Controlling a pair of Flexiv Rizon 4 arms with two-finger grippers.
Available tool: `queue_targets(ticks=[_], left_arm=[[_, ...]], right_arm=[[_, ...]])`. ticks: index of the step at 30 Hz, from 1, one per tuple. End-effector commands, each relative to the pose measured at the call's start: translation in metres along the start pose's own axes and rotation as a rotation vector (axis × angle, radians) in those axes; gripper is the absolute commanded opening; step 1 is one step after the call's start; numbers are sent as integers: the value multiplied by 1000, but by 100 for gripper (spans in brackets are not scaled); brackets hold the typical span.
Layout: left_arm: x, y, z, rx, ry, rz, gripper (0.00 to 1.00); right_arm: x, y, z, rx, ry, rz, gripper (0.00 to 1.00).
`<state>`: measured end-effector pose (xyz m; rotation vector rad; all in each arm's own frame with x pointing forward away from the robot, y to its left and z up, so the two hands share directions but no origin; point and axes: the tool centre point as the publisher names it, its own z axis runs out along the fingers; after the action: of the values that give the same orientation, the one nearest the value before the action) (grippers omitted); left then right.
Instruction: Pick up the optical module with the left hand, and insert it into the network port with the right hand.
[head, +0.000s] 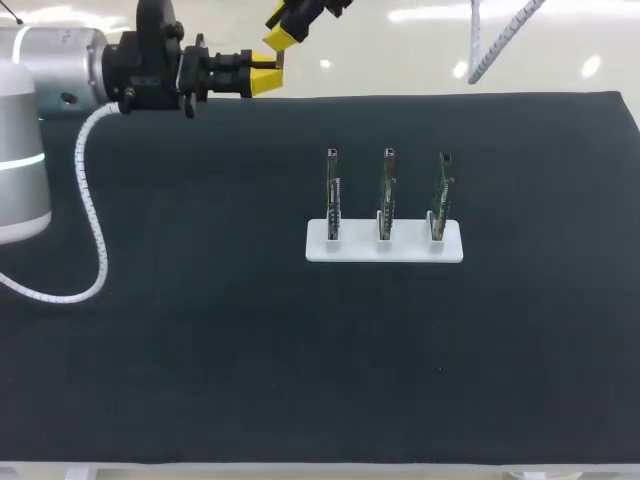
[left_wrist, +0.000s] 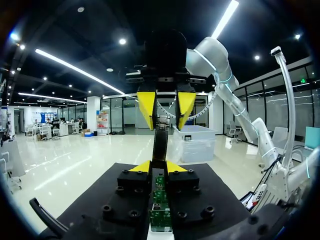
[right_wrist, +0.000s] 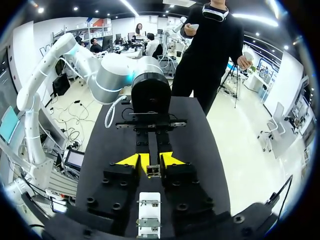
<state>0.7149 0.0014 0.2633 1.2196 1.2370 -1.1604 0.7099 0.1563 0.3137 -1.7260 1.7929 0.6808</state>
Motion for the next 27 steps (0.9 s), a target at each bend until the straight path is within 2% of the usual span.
queue_targets(ticks=[1,2,18,19,20,27], left_arm=[[0,1,0,1,1,0,0],[0,1,0,1,1,0,0],[0,1,0,1,1,0,2],[0,1,0,1,1,0,76],[0,1,0,1,1,0,100],[0,1,0,1,1,0,100]], right_arm=[[-1,-2,1,-7,0,-2,3],[-1,-2,0,-8,0,-2,0],[-3,-5,0,-16,5,-9,0],[-3,-6,1,-16,4,-9,0],[-3,-6,1,-16,4,-10,0],[-2,-6,1,-18,4,-11,0]])
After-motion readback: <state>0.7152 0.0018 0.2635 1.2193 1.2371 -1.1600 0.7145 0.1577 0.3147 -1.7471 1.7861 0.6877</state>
